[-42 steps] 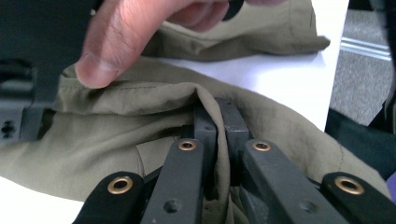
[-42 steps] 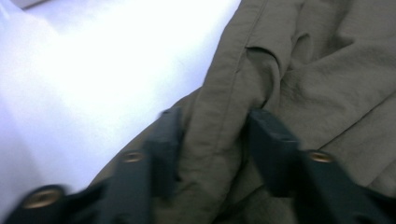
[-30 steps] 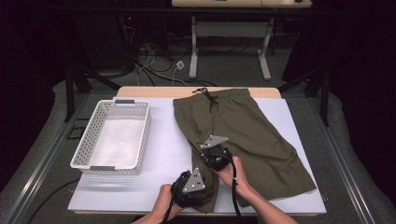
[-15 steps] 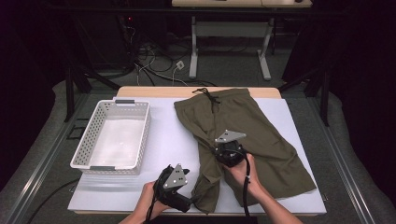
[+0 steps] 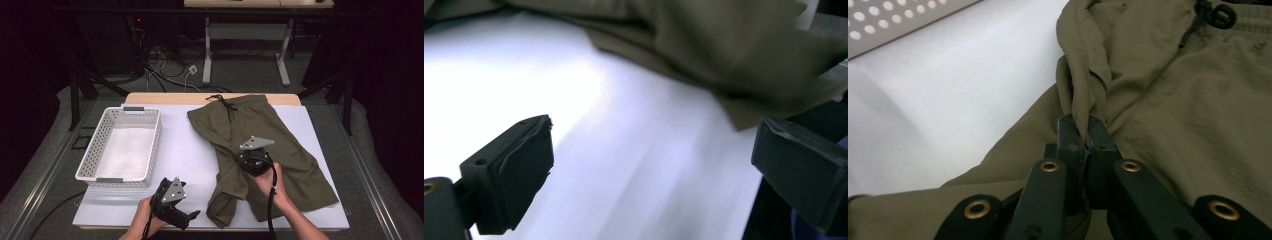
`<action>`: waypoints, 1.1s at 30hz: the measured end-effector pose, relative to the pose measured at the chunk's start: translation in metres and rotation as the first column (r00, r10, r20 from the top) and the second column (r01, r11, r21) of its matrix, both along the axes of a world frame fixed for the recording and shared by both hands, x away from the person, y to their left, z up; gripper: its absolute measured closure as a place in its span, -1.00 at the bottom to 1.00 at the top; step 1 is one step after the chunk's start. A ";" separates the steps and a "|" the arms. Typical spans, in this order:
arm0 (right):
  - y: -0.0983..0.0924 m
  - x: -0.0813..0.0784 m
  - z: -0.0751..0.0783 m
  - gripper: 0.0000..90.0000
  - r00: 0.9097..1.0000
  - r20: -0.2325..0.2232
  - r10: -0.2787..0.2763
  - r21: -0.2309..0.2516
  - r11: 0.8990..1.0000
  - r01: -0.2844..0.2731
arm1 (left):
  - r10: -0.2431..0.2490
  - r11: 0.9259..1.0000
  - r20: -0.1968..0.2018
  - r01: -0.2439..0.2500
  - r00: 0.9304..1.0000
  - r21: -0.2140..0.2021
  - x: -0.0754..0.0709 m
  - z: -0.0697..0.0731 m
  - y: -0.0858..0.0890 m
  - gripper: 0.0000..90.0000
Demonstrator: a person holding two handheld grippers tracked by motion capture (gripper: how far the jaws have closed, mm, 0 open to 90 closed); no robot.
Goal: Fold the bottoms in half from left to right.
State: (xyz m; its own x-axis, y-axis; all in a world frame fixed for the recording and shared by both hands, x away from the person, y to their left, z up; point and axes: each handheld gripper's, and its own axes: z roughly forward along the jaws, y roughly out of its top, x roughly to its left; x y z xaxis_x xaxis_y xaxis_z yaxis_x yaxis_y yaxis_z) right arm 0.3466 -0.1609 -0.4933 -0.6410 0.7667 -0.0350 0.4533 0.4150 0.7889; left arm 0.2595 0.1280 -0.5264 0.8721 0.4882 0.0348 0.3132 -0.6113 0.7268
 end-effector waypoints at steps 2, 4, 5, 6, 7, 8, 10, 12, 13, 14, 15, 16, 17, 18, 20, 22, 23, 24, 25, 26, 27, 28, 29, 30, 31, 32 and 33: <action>-0.007 0.000 0.002 0.97 1.000 0.000 -0.018 0.004 1.000 0.018 | 0.012 1.000 -0.007 -0.012 1.000 -0.010 0.003 0.000 0.003 -0.97; -0.014 -0.001 0.004 0.96 0.999 0.003 -0.036 0.016 0.999 0.036 | 0.017 1.000 -0.005 -0.018 1.000 -0.011 0.007 0.000 0.004 -0.99; -0.018 -0.001 0.005 0.97 0.999 0.006 -0.044 0.019 0.999 0.044 | 0.017 1.000 -0.006 -0.017 1.000 -0.010 0.008 0.000 0.005 -1.00; -0.020 -0.001 0.006 0.97 0.999 0.011 -0.049 0.021 0.999 0.049 | 0.023 1.000 -0.006 -0.024 1.000 -0.008 0.010 -0.001 0.006 -1.00; -0.024 -0.002 0.007 0.97 0.998 0.015 -0.059 0.026 0.998 0.058 | 0.026 1.000 -0.009 -0.026 1.000 -0.008 0.011 -0.001 0.007 -1.00; -0.027 -0.002 0.008 0.97 0.998 0.016 -0.065 0.027 0.998 0.065 | 0.031 1.000 -0.015 -0.031 0.999 -0.001 0.012 -0.002 0.008 -1.00; -0.037 -0.003 0.010 0.96 0.996 0.015 -0.084 0.035 0.996 0.083 | 0.040 0.999 -0.017 -0.040 0.999 0.001 0.015 -0.004 0.010 -1.00; -0.046 -0.002 0.010 0.97 0.995 0.015 -0.102 0.035 0.994 0.102 | 0.052 0.999 -0.029 -0.052 0.998 -0.003 0.018 -0.006 0.013 -1.00; -0.051 -0.002 0.010 0.96 0.994 0.012 -0.113 0.042 0.993 0.112 | 0.057 0.998 -0.035 -0.057 0.998 -0.002 0.019 -0.007 0.013 -1.00; -0.055 -0.002 0.010 0.97 0.992 0.012 -0.123 0.037 0.992 0.122 | 0.057 0.998 -0.040 -0.057 0.998 -0.001 0.020 -0.007 0.013 -1.00; -0.059 -0.003 0.010 0.96 0.991 0.012 -0.131 0.039 0.991 0.131 | 0.056 0.998 -0.040 -0.056 0.998 0.004 0.021 -0.008 0.013 -1.00; -0.063 -0.003 0.010 0.97 0.990 0.010 -0.138 0.037 0.990 0.138 | 0.056 0.998 -0.043 -0.056 0.997 0.007 0.022 -0.009 0.013 -1.00; -0.066 -0.003 0.010 0.96 0.989 0.009 -0.146 0.029 0.989 0.145 | 0.058 0.998 -0.044 -0.057 0.997 0.007 0.023 -0.009 0.013 -1.00; -0.070 -0.003 0.010 0.96 0.987 0.011 -0.161 0.032 0.987 0.160 | 0.056 0.998 -0.045 -0.056 0.997 0.008 0.023 -0.010 0.013 -1.00; -0.076 -0.003 0.010 0.96 0.985 0.010 -0.174 0.023 0.984 0.174 | 0.056 0.998 -0.041 -0.056 0.998 0.008 0.023 -0.009 0.013 -1.00; -0.085 -0.004 0.011 0.96 0.980 0.011 -0.197 0.024 0.980 0.197 | 0.058 0.998 -0.039 -0.058 0.998 0.005 0.023 -0.008 0.014 -1.00; -0.087 -0.005 0.011 0.96 0.979 0.010 -0.205 0.017 0.979 0.205 | 0.063 0.998 -0.036 -0.063 0.997 0.005 0.023 -0.008 0.014 -1.00; -0.091 -0.005 0.011 0.96 0.976 0.010 -0.217 0.020 0.976 0.217 | 0.063 0.998 -0.036 -0.063 0.997 0.005 0.023 -0.008 0.014 -1.00; -0.093 -0.004 0.010 0.96 0.974 0.007 -0.225 0.013 0.974 0.225 | 0.067 0.998 -0.036 -0.067 0.997 -0.002 0.024 -0.007 0.015 -1.00; -0.096 -0.004 0.010 0.96 0.971 0.011 -0.238 0.002 0.971 0.238 | 0.068 0.998 -0.037 -0.068 0.997 -0.001 0.024 -0.007 0.015 -1.00; -0.099 -0.004 0.010 0.96 0.969 0.014 -0.246 0.002 0.969 0.246 | 0.067 0.998 -0.038 -0.067 0.997 -0.002 0.024 -0.007 0.015 -1.00; -0.099 -0.004 0.010 0.96 0.969 0.014 -0.246 0.002 0.969 0.246 | 0.067 0.998 -0.038 -0.067 0.997 -0.002 0.024 -0.007 0.015 -1.00; -0.103 -0.001 0.009 0.96 0.965 0.010 -0.262 -0.023 0.965 0.262 | 0.066 0.998 -0.040 -0.066 0.997 0.002 0.025 -0.008 0.016 -1.00; -0.105 0.000 0.009 0.96 0.962 0.006 -0.271 -0.022 0.962 0.272 | 0.066 0.998 -0.040 -0.066 0.997 0.000 0.025 -0.008 0.016 -1.00; -0.107 0.002 0.007 0.96 0.959 -0.002 -0.283 -0.037 0.959 0.283 | 0.068 0.998 -0.040 -0.068 0.997 -0.001 0.025 -0.007 0.016 -1.00; -0.109 0.004 0.004 0.96 0.956 -0.004 -0.292 -0.067 0.954 0.291 | 0.069 0.998 -0.039 -0.069 0.997 0.002 0.025 -0.008 0.016 -1.00; -0.112 0.006 0.001 0.96 0.953 -0.015 -0.303 -0.071 0.951 0.301 | 0.068 0.998 -0.038 -0.068 0.997 0.005 0.025 -0.008 0.016 -1.00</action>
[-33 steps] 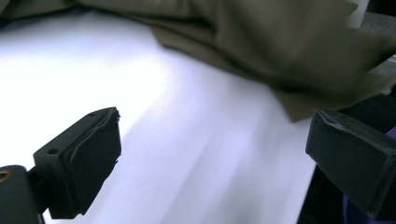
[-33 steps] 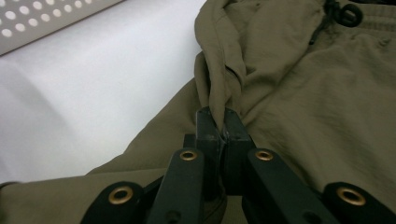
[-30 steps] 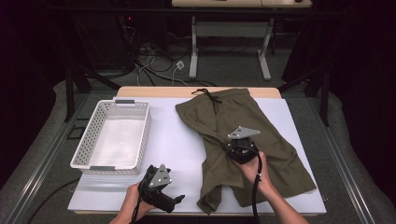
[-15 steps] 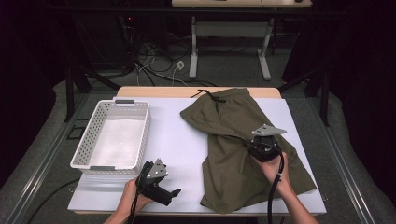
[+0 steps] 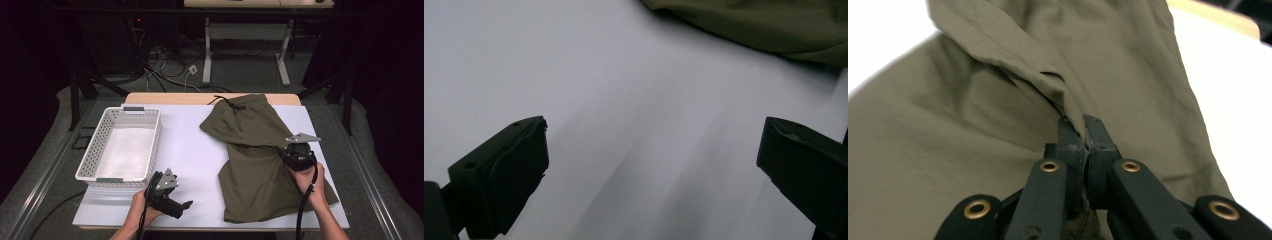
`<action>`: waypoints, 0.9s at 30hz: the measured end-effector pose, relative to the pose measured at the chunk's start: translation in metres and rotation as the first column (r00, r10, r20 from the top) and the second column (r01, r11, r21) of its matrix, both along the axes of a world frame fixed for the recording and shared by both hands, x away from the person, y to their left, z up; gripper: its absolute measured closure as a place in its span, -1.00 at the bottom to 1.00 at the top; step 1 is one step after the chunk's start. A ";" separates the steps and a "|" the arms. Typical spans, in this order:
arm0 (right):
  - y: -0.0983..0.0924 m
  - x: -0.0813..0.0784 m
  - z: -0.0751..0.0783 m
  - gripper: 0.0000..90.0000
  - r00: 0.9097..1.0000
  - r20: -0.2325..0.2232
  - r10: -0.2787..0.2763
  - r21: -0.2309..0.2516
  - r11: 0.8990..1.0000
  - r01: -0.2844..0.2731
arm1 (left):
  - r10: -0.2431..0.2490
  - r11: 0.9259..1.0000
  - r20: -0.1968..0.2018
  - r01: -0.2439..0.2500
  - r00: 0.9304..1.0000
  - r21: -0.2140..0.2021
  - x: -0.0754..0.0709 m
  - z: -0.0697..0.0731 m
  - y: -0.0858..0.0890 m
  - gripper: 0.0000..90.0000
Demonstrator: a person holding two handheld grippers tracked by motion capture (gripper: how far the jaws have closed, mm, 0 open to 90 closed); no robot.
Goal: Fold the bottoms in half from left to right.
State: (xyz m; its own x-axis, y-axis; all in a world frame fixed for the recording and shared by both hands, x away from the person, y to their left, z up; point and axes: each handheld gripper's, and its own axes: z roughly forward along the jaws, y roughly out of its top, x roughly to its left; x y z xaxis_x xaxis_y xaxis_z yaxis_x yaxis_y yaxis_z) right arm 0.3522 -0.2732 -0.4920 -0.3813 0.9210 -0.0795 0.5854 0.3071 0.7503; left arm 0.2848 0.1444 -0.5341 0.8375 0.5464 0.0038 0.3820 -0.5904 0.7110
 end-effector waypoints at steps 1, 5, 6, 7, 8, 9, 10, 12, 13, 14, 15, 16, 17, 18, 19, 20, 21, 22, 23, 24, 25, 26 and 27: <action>-0.002 0.003 -0.004 0.96 1.000 -0.023 -0.008 -0.014 1.000 0.007 | -0.001 1.000 -0.003 0.001 1.000 0.002 0.000 -0.001 0.000 -1.00; -0.003 0.014 -0.026 0.95 0.992 -0.127 -0.010 -0.073 0.997 0.001 | 0.002 1.000 -0.015 -0.002 1.000 0.004 0.003 -0.003 0.001 -1.00; -0.002 0.015 -0.029 0.93 0.991 -0.137 -0.005 -0.073 0.997 -0.005 | 0.003 1.000 -0.014 -0.002 1.000 0.007 0.003 -0.003 0.001 -1.00; -0.001 0.017 -0.033 0.89 0.988 -0.157 0.000 -0.083 0.996 -0.014 | 0.003 1.000 -0.014 -0.002 1.000 0.007 0.003 -0.003 0.001 -1.00; 0.000 0.018 -0.034 0.83 0.987 -0.162 -0.001 -0.091 0.996 -0.014 | 0.001 1.000 -0.012 -0.001 1.000 0.007 0.003 -0.003 0.001 -1.00; 0.000 0.019 -0.034 0.72 0.988 -0.157 0.010 -0.084 0.996 -0.023 | 0.000 1.000 -0.009 0.000 1.000 0.007 0.003 -0.003 0.001 -1.00; 0.001 0.020 -0.034 0.61 0.988 -0.156 0.017 -0.087 0.996 -0.031 | -0.001 1.000 -0.010 0.001 1.000 0.005 0.003 -0.002 0.001 -1.00; 0.002 0.020 -0.030 0.37 0.990 -0.136 0.033 -0.078 0.996 -0.044 | 0.004 1.000 -0.005 -0.004 1.000 -0.001 0.003 -0.002 0.001 -1.00; 0.002 0.020 -0.029 0.25 0.990 -0.134 0.045 -0.076 0.996 -0.056 | 0.005 1.000 -0.006 -0.005 1.000 -0.001 0.003 -0.002 0.002 -1.00; 0.003 0.019 -0.028 0.14 0.991 -0.127 0.048 -0.079 0.995 -0.058 | 0.005 1.000 -0.006 -0.005 1.000 -0.001 0.003 -0.002 0.001 -1.00; 0.005 0.019 -0.027 0.04 0.991 -0.121 0.058 -0.078 0.995 -0.067 | 0.004 1.000 -0.006 -0.004 1.000 0.000 0.002 -0.002 0.001 -1.00; 0.006 0.019 -0.026 -0.05 0.991 -0.117 0.070 -0.079 0.994 -0.080 | 0.003 1.000 -0.007 -0.003 1.000 0.002 0.002 -0.002 0.001 -1.00; 0.007 0.019 -0.025 -0.11 0.991 -0.113 0.078 -0.085 0.993 -0.087 | 0.000 1.000 -0.006 0.000 1.000 0.005 0.002 -0.002 0.001 -1.00; 0.009 0.019 -0.023 -0.15 0.991 -0.104 0.088 -0.080 0.992 -0.096 | 0.000 1.000 -0.006 0.000 1.000 0.004 0.002 -0.002 0.000 -1.00; 0.011 0.019 -0.022 -0.23 0.990 -0.100 0.097 -0.079 0.991 -0.105 | 0.000 1.000 -0.005 0.000 1.000 0.003 0.002 -0.002 0.000 -1.00; 0.012 0.019 -0.021 -0.29 0.990 -0.095 0.105 -0.081 0.990 -0.113 | 0.000 1.000 -0.006 0.000 1.000 0.003 0.002 -0.002 0.000 -1.00; 0.014 0.019 -0.019 -0.31 0.990 -0.084 0.110 -0.084 0.990 -0.117 | -0.001 1.000 -0.006 0.001 1.000 0.003 0.002 -0.002 0.000 -1.00; 0.015 0.020 -0.018 -0.33 0.989 -0.083 0.120 -0.081 0.989 -0.126 | -0.001 1.000 -0.006 0.001 1.000 0.002 0.002 -0.002 0.000 -1.00; 0.016 0.020 -0.017 -0.34 0.989 -0.074 0.128 -0.079 0.988 -0.134 | 0.000 1.000 -0.005 0.000 1.000 0.003 0.002 -0.002 0.000 -1.00; 0.018 0.020 -0.016 -0.33 0.988 -0.065 0.139 -0.082 0.986 -0.144 | 0.001 1.000 -0.004 -0.001 1.000 0.003 0.002 -0.002 0.000 -1.00; 0.020 0.021 -0.015 -0.32 0.987 -0.059 0.146 -0.083 0.985 -0.151 | 0.004 1.000 -0.003 -0.004 1.000 0.000 0.002 -0.002 0.000 -1.00; 0.021 0.021 -0.015 -0.31 0.987 -0.054 0.149 -0.084 0.985 -0.154 | 0.004 1.000 -0.003 -0.004 1.000 -0.001 0.002 -0.002 0.000 -1.00; 0.023 0.022 -0.014 -0.30 0.987 -0.051 0.154 -0.087 0.984 -0.158 | 0.005 1.000 -0.002 -0.005 1.000 -0.002 0.002 -0.002 0.000 -1.00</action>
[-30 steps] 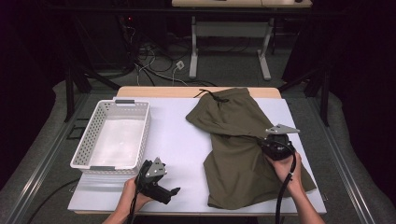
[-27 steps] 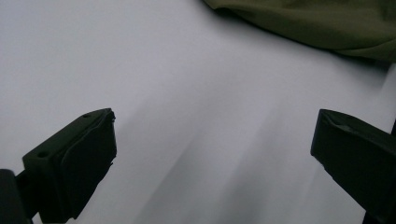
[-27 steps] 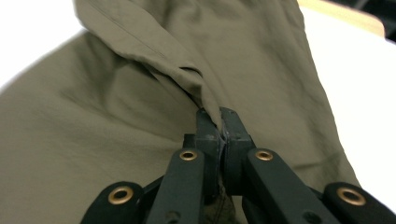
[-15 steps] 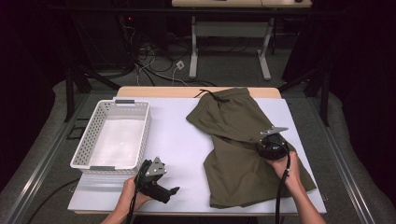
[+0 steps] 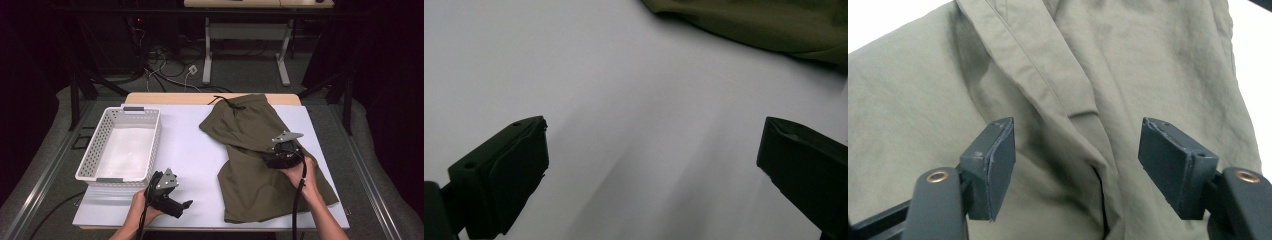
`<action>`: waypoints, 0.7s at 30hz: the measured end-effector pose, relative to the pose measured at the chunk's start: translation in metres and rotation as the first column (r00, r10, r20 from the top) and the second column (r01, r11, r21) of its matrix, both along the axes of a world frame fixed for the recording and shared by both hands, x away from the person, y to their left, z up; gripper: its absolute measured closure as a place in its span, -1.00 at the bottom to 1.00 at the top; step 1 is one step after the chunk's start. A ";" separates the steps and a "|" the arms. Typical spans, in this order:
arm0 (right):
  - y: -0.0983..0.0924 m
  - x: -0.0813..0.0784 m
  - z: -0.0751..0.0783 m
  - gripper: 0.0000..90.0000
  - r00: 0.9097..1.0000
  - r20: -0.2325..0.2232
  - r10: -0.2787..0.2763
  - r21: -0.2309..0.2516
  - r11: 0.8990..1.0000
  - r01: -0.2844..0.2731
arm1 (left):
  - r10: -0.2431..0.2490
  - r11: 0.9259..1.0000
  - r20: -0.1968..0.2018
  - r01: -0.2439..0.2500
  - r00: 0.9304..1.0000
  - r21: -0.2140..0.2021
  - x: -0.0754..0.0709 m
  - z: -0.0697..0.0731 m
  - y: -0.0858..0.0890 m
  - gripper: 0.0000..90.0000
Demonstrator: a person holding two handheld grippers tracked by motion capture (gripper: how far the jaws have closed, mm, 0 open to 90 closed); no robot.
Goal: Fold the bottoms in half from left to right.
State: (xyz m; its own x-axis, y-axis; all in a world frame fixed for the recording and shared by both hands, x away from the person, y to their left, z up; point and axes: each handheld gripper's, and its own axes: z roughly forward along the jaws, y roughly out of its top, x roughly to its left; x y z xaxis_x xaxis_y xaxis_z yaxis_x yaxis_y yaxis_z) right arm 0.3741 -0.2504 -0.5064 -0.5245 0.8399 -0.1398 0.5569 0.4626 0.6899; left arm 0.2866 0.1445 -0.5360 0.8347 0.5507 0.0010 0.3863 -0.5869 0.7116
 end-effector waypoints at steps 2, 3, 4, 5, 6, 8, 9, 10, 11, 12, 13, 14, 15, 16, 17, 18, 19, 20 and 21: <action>0.003 0.001 0.000 -0.27 1.000 0.011 0.013 0.001 1.000 -0.013 | 0.002 1.000 0.002 -0.002 1.000 0.000 0.000 0.000 0.000 -1.00; 0.005 0.001 0.000 -0.26 1.000 0.013 0.017 -0.006 1.000 -0.017 | 0.001 1.000 0.002 -0.001 1.000 -0.004 0.000 0.000 0.000 -1.00; 0.007 0.002 0.000 -0.23 0.999 0.021 0.029 -0.009 1.000 -0.029 | 0.003 1.000 0.003 -0.003 1.000 -0.005 0.000 0.000 0.000 -1.00; 0.009 0.003 0.000 -0.22 0.999 0.023 0.038 -0.012 0.999 -0.038 | 0.003 1.000 0.002 -0.003 1.000 -0.005 0.000 0.000 0.000 -1.00; 0.012 0.004 0.000 -0.18 0.999 0.030 0.044 -0.023 0.999 -0.044 | 0.003 1.000 0.001 -0.003 1.000 -0.005 0.000 0.000 -0.001 -1.00; 0.017 0.007 0.000 -0.13 0.997 0.031 0.067 -0.035 0.997 -0.066 | 0.000 1.000 0.002 0.000 1.000 -0.003 -0.001 0.000 -0.001 -1.00; 0.020 0.008 0.001 -0.08 0.997 0.036 0.074 -0.040 0.997 -0.073 | -0.002 1.000 0.001 0.002 1.000 0.001 -0.001 0.000 -0.002 -1.00; 0.024 0.010 0.001 -0.06 0.996 0.035 0.087 -0.043 0.995 -0.085 | -0.004 1.000 0.000 0.004 1.000 0.003 -0.001 0.000 -0.002 -1.00; 0.028 0.012 0.000 -0.05 0.994 0.030 0.108 -0.058 0.993 -0.106 | -0.006 1.000 0.000 0.006 1.000 0.004 -0.001 0.000 -0.002 -1.00; 0.032 0.014 0.000 -0.03 0.992 0.022 0.122 -0.076 0.990 -0.120 | -0.006 1.000 -0.001 0.006 1.000 0.004 -0.001 0.000 -0.002 -1.00; 0.035 0.017 -0.002 -0.03 0.991 0.008 0.135 -0.087 0.987 -0.133 | -0.005 1.000 -0.002 0.005 1.000 0.004 -0.001 0.000 -0.002 -1.00; 0.038 0.020 -0.003 0.01 0.991 0.010 0.131 -0.088 0.988 -0.130 | -0.006 1.000 0.000 0.006 1.000 0.003 -0.001 0.000 -0.002 -1.00; 0.040 0.023 -0.004 0.12 0.991 0.009 0.134 -0.093 0.987 -0.133 | -0.006 1.000 0.001 0.006 1.000 0.003 -0.001 0.000 -0.002 -1.00; 0.042 0.024 -0.006 0.17 0.990 0.003 0.144 -0.105 0.984 -0.143 | -0.006 1.000 0.002 0.006 1.000 0.005 -0.001 0.000 -0.002 -1.00; 0.043 0.025 -0.008 0.26 0.990 -0.002 0.144 -0.120 0.982 -0.143 | -0.006 1.000 0.001 0.006 1.000 0.003 -0.001 0.000 -0.002 -1.00; 0.044 0.025 -0.010 0.41 0.991 0.000 0.134 -0.124 0.983 -0.133 | -0.005 1.000 -0.001 0.005 1.000 0.001 -0.001 0.000 -0.001 -1.00; 0.044 0.025 -0.011 0.50 0.991 0.007 0.136 -0.129 0.983 -0.134 | -0.003 1.000 -0.001 0.003 1.000 0.001 0.000 0.000 -0.001 -1.00; 0.044 0.024 -0.011 0.63 0.991 0.018 0.129 -0.137 0.983 -0.125 | -0.002 1.000 -0.002 0.002 1.000 0.000 0.000 0.000 -0.001 -1.00; 0.043 0.023 -0.011 0.74 0.992 0.029 0.124 -0.133 0.984 -0.119 | -0.002 1.000 -0.002 0.002 1.000 0.000 0.000 0.000 -0.001 -1.00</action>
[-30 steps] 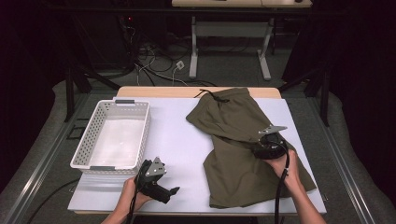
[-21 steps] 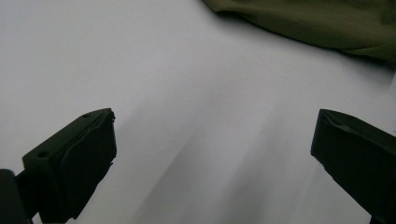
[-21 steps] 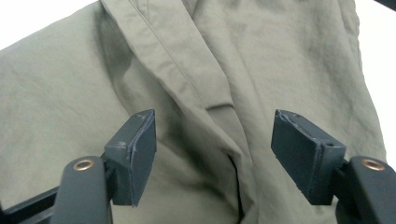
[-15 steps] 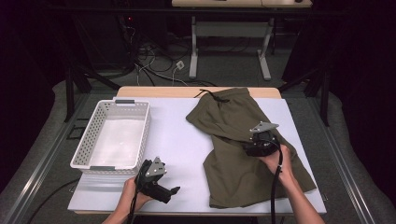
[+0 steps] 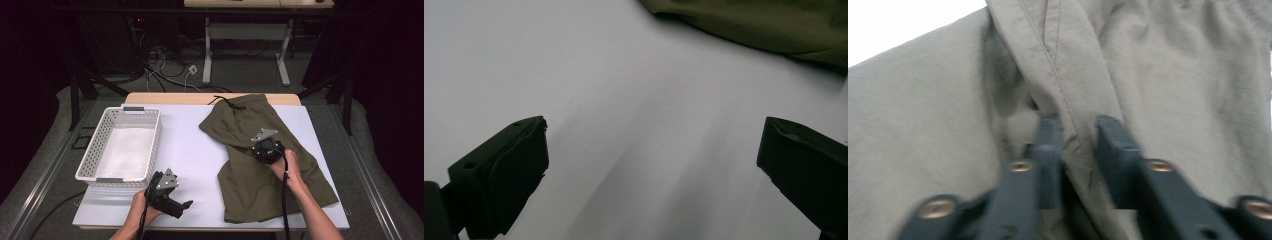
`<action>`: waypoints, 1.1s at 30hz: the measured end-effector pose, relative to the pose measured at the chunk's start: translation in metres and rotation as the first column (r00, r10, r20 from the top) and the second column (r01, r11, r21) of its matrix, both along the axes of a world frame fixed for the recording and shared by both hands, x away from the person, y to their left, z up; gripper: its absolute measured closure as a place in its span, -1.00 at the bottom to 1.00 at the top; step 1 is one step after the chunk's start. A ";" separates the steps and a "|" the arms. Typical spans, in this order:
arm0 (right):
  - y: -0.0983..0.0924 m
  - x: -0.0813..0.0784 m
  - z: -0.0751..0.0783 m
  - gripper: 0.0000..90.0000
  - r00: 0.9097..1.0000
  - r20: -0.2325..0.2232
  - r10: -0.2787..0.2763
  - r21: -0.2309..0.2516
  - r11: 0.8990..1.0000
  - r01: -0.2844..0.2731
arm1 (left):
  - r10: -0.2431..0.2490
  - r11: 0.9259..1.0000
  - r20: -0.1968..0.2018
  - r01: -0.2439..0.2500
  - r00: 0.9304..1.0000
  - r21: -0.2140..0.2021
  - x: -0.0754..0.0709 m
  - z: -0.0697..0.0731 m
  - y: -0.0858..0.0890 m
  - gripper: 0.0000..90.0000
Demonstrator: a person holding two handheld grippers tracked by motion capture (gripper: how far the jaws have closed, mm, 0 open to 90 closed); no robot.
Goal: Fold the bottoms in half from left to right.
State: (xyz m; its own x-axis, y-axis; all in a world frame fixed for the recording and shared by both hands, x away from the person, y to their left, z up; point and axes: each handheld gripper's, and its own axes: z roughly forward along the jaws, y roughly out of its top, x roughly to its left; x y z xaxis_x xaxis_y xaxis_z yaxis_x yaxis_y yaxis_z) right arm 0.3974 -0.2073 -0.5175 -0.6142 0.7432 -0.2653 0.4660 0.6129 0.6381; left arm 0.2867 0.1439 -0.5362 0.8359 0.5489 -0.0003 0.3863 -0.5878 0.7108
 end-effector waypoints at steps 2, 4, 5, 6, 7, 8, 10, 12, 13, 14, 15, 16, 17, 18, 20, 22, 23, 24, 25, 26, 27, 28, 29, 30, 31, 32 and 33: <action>-0.002 0.000 0.001 0.89 1.000 0.016 -0.021 0.014 1.000 0.021 | -0.004 1.000 0.003 0.004 1.000 0.002 -0.001 0.000 0.000 -1.00; -0.005 0.000 0.002 0.95 0.999 0.024 -0.040 0.038 0.999 0.039 | -0.002 1.000 0.005 0.002 1.000 0.001 -0.002 0.001 0.000 -1.00; -0.006 0.000 0.003 0.96 0.998 0.033 -0.050 0.044 0.998 0.048 | -0.003 1.000 0.006 0.003 1.000 0.000 -0.002 0.001 0.000 -1.00; -0.008 0.000 0.004 0.97 0.997 0.038 -0.060 0.053 0.997 0.058 | 0.001 1.000 0.008 -0.001 1.000 0.000 -0.002 0.001 0.001 -1.00; -0.010 0.000 0.005 0.97 0.997 0.044 -0.068 0.065 0.996 0.065 | 0.000 1.000 0.009 0.000 1.000 0.000 -0.001 0.001 0.001 -1.00; -0.011 0.000 0.006 0.98 0.996 0.051 -0.080 0.073 0.994 0.076 | 0.000 1.000 0.009 0.000 1.000 -0.001 -0.001 0.001 0.001 -1.00; -0.015 0.000 0.009 0.98 0.994 0.062 -0.094 0.086 0.992 0.089 | 0.000 1.000 0.008 0.000 1.000 -0.001 -0.001 0.001 0.001 -1.00; -0.020 0.000 0.011 0.98 0.990 0.076 -0.119 0.102 0.988 0.111 | -0.001 1.000 0.008 0.001 1.000 0.000 -0.001 0.001 0.001 -1.00; -0.022 0.000 0.012 0.98 0.989 0.081 -0.127 0.105 0.987 0.119 | -0.001 1.000 0.008 0.001 1.000 0.001 -0.001 0.001 0.001 -1.00; -0.024 0.000 0.013 0.98 0.987 0.089 -0.137 0.112 0.986 0.127 | -0.001 1.000 0.007 0.001 1.000 0.000 -0.001 0.001 0.001 -1.00; -0.025 0.001 0.014 0.98 0.986 0.091 -0.140 0.115 0.985 0.129 | -0.001 1.000 0.006 0.001 1.000 -0.001 -0.001 0.001 0.001 -1.00; -0.028 0.001 0.015 0.98 0.984 0.095 -0.152 0.121 0.983 0.141 | 0.000 1.000 0.007 0.000 1.000 -0.001 -0.001 0.001 0.001 -1.00; -0.030 0.001 0.015 0.98 0.982 0.100 -0.161 0.126 0.981 0.148 | 0.001 1.000 0.008 -0.001 1.000 -0.003 -0.001 0.001 0.001 -1.00; -0.032 0.001 0.016 0.98 0.980 0.102 -0.171 0.129 0.979 0.157 | 0.001 1.000 0.008 -0.001 1.000 -0.004 -0.001 0.001 0.001 -1.00; -0.037 0.002 0.017 0.99 0.975 0.110 -0.195 0.134 0.975 0.180 | 0.002 1.000 0.009 -0.002 1.000 -0.004 -0.001 0.002 0.001 -1.00; -0.044 0.003 0.017 0.99 0.968 0.109 -0.225 0.135 0.968 0.210 | 0.001 1.000 0.008 -0.001 1.000 -0.004 -0.001 0.002 0.001 -1.00; -0.047 0.004 0.016 0.99 0.965 0.103 -0.240 0.133 0.965 0.226 | 0.000 1.000 0.007 0.000 1.000 -0.003 -0.001 0.001 0.001 -1.00; -0.050 0.006 0.014 0.99 0.962 0.091 -0.257 0.118 0.962 0.246 | 0.000 1.000 0.007 0.000 1.000 -0.003 -0.001 0.001 0.001 -1.00; -0.053 0.009 0.010 0.99 0.962 0.072 -0.265 0.119 0.959 0.255 | -0.002 1.000 0.003 0.002 1.000 -0.001 -0.001 0.001 0.001 -1.00; -0.056 0.011 0.006 0.98 0.964 0.044 -0.263 0.116 0.960 0.256 | -0.001 1.000 0.006 0.001 1.000 0.000 -0.001 0.001 0.001 -1.00; -0.056 0.013 0.002 0.98 0.965 0.015 -0.262 0.095 0.961 0.260 | -0.002 1.000 0.005 0.002 1.000 -0.001 -0.001 0.001 0.001 -1.00; -0.057 0.014 -0.002 0.98 0.966 0.001 -0.259 0.088 0.962 0.258 | -0.002 1.000 0.005 0.002 1.000 0.000 -0.001 0.001 0.001 -1.00; -0.057 0.016 -0.005 0.97 0.968 -0.019 -0.250 0.086 0.964 0.251 | -0.002 1.000 0.005 0.002 1.000 -0.001 0.000 0.001 0.001 -1.00; -0.056 0.016 -0.007 0.95 0.970 -0.029 -0.239 0.080 0.967 0.241 | -0.002 1.000 0.004 0.002 1.000 -0.001 0.000 0.001 0.001 -1.00; -0.055 0.016 -0.007 0.90 0.972 -0.026 -0.234 0.074 0.969 0.235 | -0.001 1.000 0.006 0.001 1.000 0.000 -0.001 0.001 0.001 -1.00; -0.054 0.016 -0.006 0.84 0.974 -0.024 -0.224 0.074 0.971 0.225 | 0.000 1.000 0.008 0.000 1.000 -0.001 -0.001 0.001 0.001 -1.00; -0.054 0.015 -0.005 0.75 0.976 -0.018 -0.216 0.073 0.974 0.217 | 0.000 1.000 0.008 0.000 1.000 -0.002 -0.001 0.001 0.001 -1.00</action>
